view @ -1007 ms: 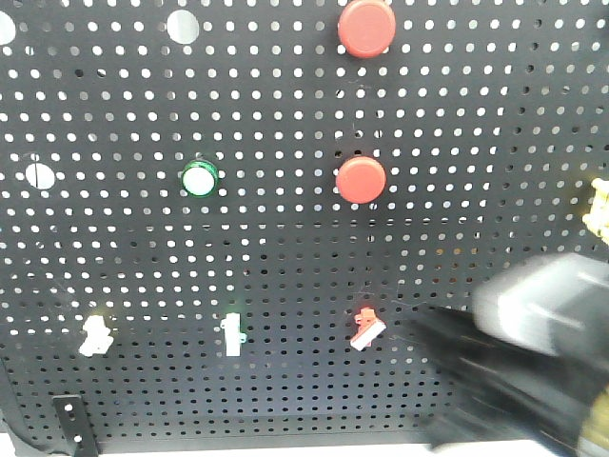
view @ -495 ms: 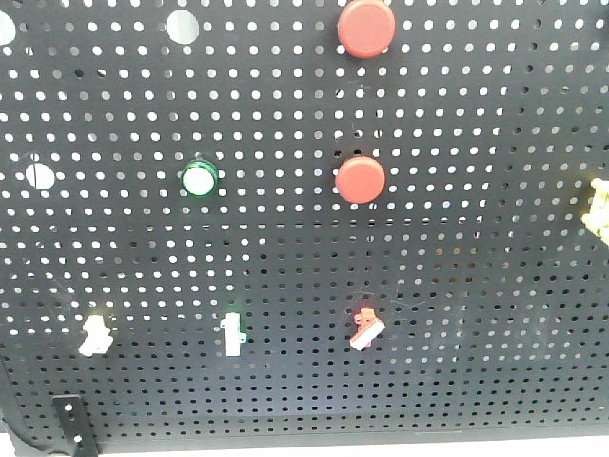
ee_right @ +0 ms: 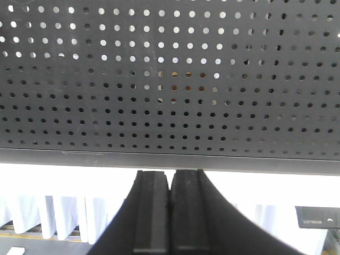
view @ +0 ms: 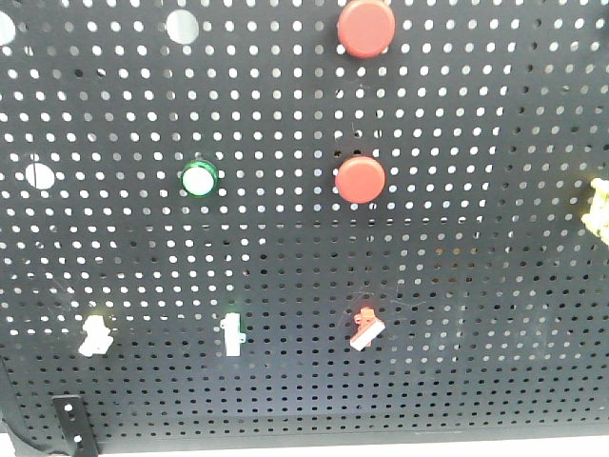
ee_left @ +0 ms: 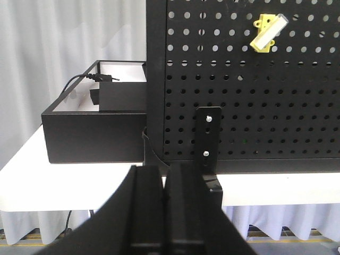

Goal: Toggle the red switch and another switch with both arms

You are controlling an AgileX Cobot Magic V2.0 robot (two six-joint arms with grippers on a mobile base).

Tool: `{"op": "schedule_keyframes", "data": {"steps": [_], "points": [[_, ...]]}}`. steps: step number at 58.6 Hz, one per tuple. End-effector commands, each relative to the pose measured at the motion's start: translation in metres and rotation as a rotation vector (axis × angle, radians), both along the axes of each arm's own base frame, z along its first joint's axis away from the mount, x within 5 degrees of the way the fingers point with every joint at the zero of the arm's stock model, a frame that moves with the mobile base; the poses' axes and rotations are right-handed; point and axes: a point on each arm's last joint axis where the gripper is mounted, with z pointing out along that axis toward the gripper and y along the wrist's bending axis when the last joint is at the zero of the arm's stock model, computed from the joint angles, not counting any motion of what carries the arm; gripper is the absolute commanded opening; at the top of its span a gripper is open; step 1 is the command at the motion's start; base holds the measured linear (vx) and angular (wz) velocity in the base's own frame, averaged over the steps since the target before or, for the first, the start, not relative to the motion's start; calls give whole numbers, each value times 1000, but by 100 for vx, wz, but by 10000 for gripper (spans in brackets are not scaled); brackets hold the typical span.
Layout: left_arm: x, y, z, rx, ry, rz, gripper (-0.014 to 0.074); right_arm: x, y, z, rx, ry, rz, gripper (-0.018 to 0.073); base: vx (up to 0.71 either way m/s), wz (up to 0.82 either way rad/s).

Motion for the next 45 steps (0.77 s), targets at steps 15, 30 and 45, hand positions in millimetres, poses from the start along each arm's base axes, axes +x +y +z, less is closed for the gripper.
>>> {"op": "schedule_keyframes", "data": {"steps": [15, 30, 45], "points": [[0, 0, 2, -15, -74, -4, 3, -1, 1, 6, -4, -87, 10, -6, 0, 0], [0, 0, 2, -15, -74, -4, 3, -1, 1, 6, -4, -87, 10, -6, 0, 0], [0, 0, 2, -15, -74, -4, 3, -1, 1, 6, -4, -87, 10, -6, 0, 0]]}}
